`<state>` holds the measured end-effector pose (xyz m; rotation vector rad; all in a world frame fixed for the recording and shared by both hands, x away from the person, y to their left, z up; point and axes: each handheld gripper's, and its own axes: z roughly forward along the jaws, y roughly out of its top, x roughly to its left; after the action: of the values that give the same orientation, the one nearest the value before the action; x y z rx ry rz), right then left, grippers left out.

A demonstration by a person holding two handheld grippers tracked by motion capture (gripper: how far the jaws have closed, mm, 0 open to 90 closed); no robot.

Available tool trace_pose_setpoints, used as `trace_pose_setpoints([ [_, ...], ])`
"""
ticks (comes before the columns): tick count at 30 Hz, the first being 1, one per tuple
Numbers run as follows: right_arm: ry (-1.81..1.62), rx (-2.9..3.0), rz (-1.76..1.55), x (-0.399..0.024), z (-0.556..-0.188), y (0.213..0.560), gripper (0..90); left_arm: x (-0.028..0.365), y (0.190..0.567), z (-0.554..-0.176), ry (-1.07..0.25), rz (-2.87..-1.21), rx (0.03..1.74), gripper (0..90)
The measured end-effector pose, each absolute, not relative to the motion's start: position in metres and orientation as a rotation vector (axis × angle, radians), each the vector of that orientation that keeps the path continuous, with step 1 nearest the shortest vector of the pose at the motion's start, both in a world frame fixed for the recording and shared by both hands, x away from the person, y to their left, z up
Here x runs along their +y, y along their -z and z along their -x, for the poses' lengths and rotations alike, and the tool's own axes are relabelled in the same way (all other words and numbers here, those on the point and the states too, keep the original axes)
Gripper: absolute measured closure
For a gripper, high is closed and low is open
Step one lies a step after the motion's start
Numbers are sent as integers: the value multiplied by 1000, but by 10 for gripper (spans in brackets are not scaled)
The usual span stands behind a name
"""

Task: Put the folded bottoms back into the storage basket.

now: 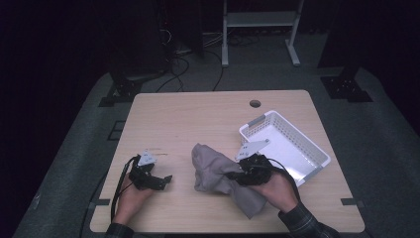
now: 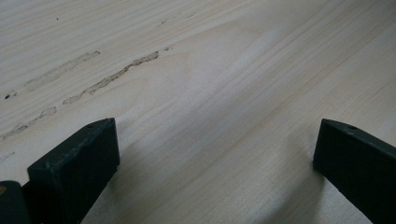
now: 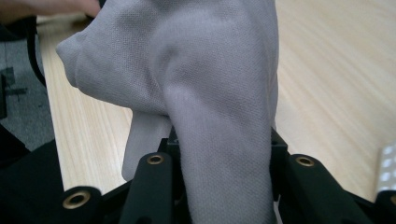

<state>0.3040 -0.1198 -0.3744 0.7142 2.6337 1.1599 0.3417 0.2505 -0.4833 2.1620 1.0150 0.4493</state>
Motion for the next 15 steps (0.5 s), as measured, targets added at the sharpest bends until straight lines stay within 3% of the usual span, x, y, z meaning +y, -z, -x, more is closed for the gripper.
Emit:
trace_pose_setpoints([
  [15,-1224,2470,-794,-160,-313,330,656,251,483,-342,-449,-2165,1014,0],
])
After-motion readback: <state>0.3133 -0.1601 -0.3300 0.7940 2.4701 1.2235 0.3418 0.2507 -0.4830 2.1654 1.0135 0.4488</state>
